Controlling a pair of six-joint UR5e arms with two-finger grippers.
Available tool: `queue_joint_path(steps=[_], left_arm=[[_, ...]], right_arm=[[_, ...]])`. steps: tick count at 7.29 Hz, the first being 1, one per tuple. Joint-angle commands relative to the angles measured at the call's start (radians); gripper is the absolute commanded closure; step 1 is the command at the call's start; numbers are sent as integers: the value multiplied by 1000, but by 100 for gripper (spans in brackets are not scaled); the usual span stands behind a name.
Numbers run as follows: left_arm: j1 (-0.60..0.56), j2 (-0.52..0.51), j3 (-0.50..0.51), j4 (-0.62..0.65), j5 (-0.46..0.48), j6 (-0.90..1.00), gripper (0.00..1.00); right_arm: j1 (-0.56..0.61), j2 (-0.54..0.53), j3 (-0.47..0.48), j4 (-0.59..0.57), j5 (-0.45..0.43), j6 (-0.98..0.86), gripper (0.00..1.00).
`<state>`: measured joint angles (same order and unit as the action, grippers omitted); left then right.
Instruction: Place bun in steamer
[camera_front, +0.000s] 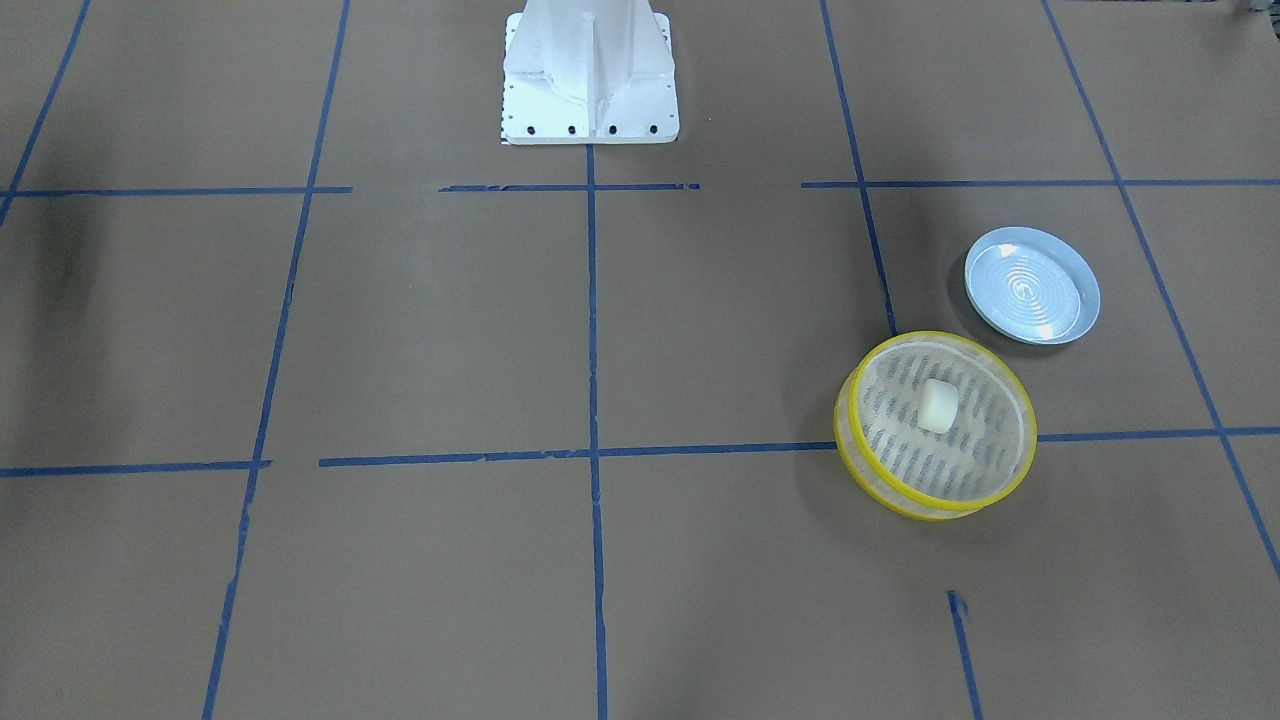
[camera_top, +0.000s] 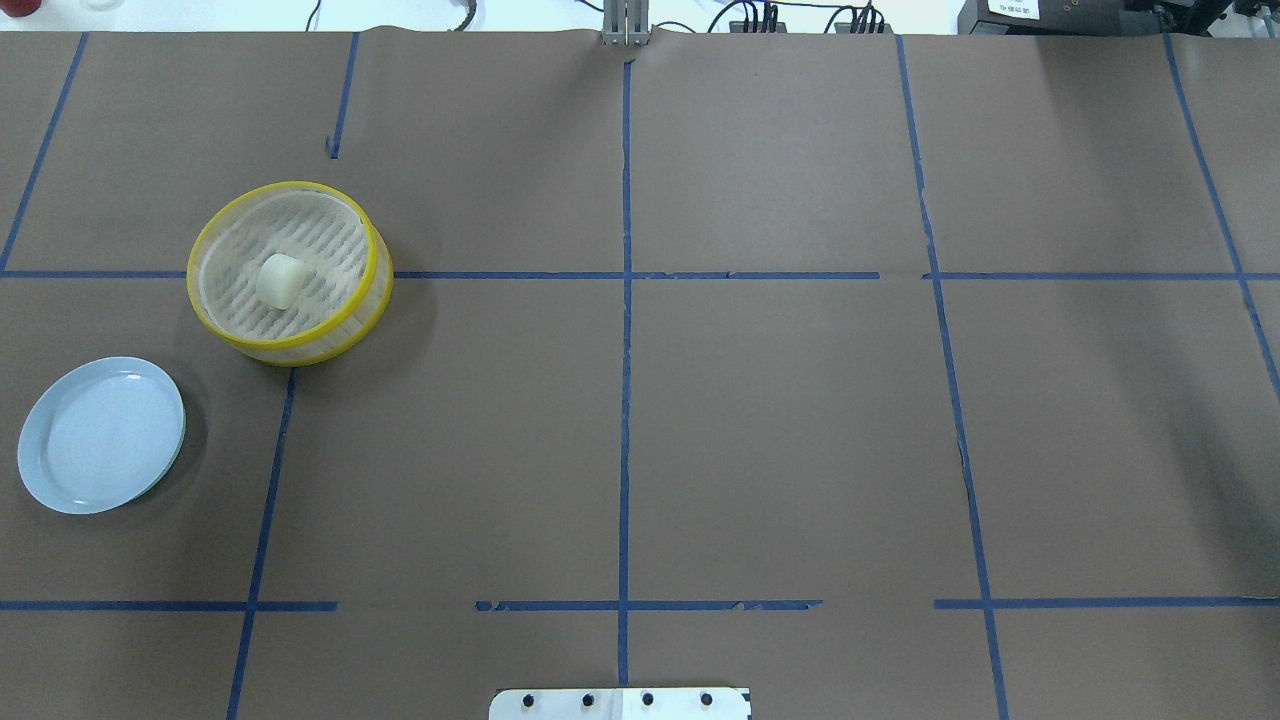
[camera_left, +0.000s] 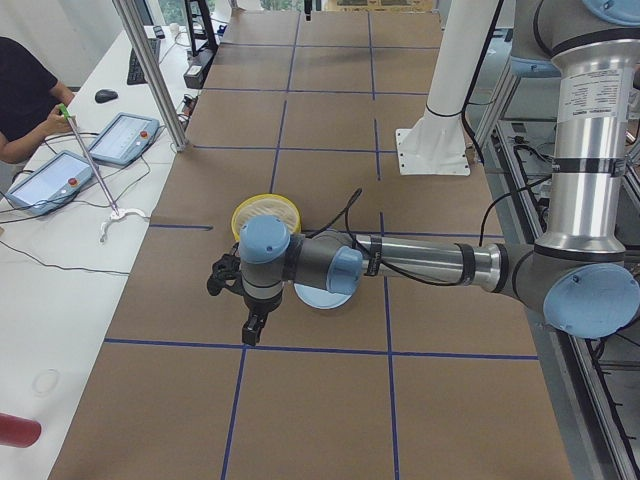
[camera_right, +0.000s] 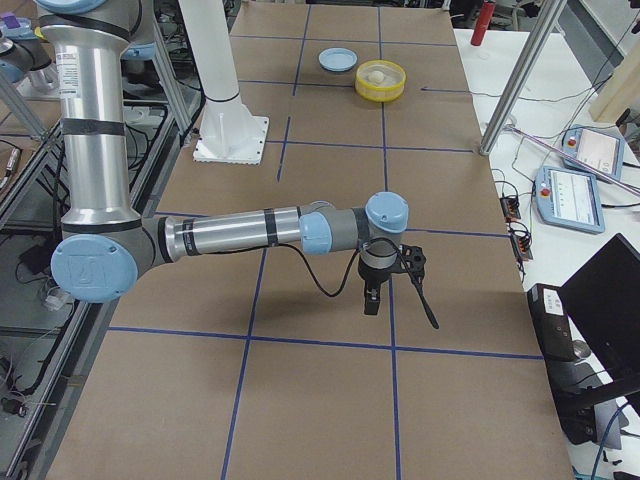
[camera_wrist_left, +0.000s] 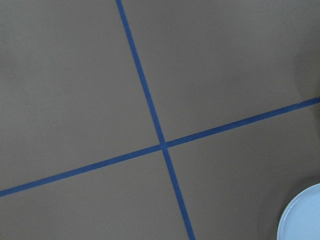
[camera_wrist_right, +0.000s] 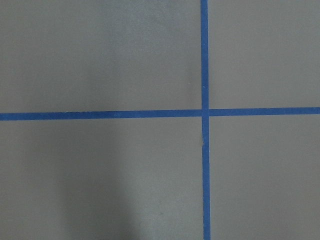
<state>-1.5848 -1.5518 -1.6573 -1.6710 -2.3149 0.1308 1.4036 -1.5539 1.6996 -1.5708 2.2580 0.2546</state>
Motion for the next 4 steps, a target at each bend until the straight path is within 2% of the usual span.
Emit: queue_joint_path(steps=[1, 4], left_arm=[[-11, 4, 13, 63, 2, -2, 0], [-12, 15, 60, 98, -8, -5, 0]], right_arm=[[0, 0, 0, 0, 0, 0, 0], [0, 0, 0, 0, 0, 0, 0]])
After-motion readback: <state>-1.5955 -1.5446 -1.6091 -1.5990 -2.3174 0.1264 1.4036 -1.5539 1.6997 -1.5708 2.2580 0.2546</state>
